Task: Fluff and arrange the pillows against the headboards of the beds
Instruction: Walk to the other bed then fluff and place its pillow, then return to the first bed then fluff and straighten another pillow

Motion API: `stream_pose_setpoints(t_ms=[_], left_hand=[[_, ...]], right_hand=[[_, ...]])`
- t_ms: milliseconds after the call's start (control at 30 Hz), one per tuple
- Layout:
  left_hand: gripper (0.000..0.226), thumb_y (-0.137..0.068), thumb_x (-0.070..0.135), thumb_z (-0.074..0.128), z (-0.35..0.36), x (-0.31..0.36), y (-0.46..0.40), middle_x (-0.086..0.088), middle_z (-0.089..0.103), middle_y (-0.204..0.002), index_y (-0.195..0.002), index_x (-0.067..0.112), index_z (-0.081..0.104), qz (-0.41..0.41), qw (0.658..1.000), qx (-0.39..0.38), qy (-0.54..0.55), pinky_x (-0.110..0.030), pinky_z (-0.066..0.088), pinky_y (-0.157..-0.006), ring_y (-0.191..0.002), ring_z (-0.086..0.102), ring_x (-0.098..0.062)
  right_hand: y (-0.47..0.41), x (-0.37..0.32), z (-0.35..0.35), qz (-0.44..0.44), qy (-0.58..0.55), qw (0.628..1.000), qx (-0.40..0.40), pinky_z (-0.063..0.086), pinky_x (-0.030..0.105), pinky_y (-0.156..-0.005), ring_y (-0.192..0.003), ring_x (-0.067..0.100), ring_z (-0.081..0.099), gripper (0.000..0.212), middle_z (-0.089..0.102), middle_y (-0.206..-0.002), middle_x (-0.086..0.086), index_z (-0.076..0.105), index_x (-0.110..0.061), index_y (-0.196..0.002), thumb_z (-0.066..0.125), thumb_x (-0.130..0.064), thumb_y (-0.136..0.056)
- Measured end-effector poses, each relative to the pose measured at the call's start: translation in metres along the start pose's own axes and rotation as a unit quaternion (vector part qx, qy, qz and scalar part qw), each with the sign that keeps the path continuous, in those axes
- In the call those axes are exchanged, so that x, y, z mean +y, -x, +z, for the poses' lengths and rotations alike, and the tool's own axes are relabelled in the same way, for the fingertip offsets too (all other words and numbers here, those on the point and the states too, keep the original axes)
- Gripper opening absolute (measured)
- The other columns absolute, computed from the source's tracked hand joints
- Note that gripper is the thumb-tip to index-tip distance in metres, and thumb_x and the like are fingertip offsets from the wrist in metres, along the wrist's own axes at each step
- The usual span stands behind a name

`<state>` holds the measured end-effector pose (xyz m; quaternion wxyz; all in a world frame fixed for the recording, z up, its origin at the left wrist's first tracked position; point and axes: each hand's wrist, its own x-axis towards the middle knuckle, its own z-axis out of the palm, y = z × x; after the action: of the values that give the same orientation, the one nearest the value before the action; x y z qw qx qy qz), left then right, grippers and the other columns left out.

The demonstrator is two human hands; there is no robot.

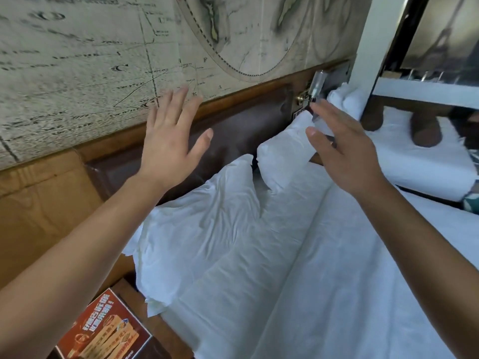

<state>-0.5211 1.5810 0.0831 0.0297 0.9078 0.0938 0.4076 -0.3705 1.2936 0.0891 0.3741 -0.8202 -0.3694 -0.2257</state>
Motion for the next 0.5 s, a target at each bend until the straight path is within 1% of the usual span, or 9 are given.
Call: stream_pose_setpoints(t_ms=[67, 133, 233, 333, 400, 500], left_hand=[[0.061, -0.105, 0.052, 0.039, -0.009, 0.001, 0.007, -0.008, 0.022, -0.173, -0.159, 0.022, 0.037, 0.023, 1.0, 0.004, 0.001, -0.06, 0.012, -0.129, -0.161, 0.014, -0.038], [0.06, -0.106, 0.051, 0.039, -0.019, -0.001, 0.015, -0.008, 0.023, -0.172, -0.158, 0.022, 0.038, 0.037, 0.999, 0.009, 0.011, -0.061, 0.013, -0.128, -0.161, 0.014, -0.038], [0.059, -0.106, 0.05, 0.039, -0.033, -0.003, 0.028, -0.006, 0.024, -0.172, -0.157, 0.022, 0.039, 0.052, 0.998, 0.01, 0.026, -0.061, 0.013, -0.128, -0.161, 0.013, -0.036], [0.059, -0.106, 0.049, 0.041, -0.038, 0.006, 0.039, -0.009, 0.027, -0.171, -0.158, 0.02, 0.039, 0.079, 0.995, 0.016, 0.052, -0.062, 0.014, -0.128, -0.161, 0.014, -0.036], [0.06, -0.106, 0.047, 0.042, -0.033, 0.022, 0.042, -0.012, 0.03, -0.169, -0.158, 0.018, 0.039, 0.097, 0.991, 0.019, 0.092, -0.063, 0.016, -0.126, -0.16, 0.015, -0.037], [0.06, -0.107, 0.046, 0.042, -0.023, 0.071, 0.048, -0.01, 0.024, -0.172, -0.16, 0.019, 0.036, 0.11, 0.979, 0.001, 0.173, -0.061, 0.012, -0.128, -0.161, 0.011, -0.035]], right_hand=[[0.013, -0.019, -0.012, -0.009, 0.01, 1.0, 0.017, 0.027, 0.032, -0.121, -0.151, 0.013, 0.031, 0.051, 0.037, -0.163, -0.009, 0.044, -0.033, -0.153, 0.045, -0.049, -0.105], [0.027, -0.04, -0.02, -0.016, 0.015, 0.999, 0.029, 0.024, 0.027, -0.119, -0.152, 0.013, 0.029, 0.053, 0.036, -0.164, -0.009, 0.044, -0.032, -0.154, 0.044, -0.051, -0.104], [0.051, -0.068, -0.031, -0.032, 0.031, 0.998, 0.052, 0.025, 0.029, -0.121, -0.153, 0.013, 0.029, 0.057, 0.036, -0.164, -0.006, 0.044, -0.03, -0.154, 0.041, -0.054, -0.102], [0.085, -0.088, -0.047, -0.026, 0.066, 0.995, 0.069, 0.028, 0.038, -0.123, -0.153, 0.018, 0.031, 0.053, 0.038, -0.163, -0.004, 0.045, -0.029, -0.153, 0.043, -0.05, -0.104], [0.112, -0.095, -0.065, -0.007, 0.087, 0.992, 0.09, 0.028, 0.042, -0.124, -0.153, 0.019, 0.032, 0.051, 0.041, -0.162, -0.004, 0.046, -0.028, -0.153, 0.045, -0.047, -0.105], [0.153, -0.101, -0.095, 0.035, 0.126, 0.985, 0.109, 0.028, 0.039, -0.124, -0.151, 0.016, 0.034, 0.049, 0.045, -0.159, -0.003, 0.05, -0.024, -0.15, 0.047, -0.044, -0.106]])
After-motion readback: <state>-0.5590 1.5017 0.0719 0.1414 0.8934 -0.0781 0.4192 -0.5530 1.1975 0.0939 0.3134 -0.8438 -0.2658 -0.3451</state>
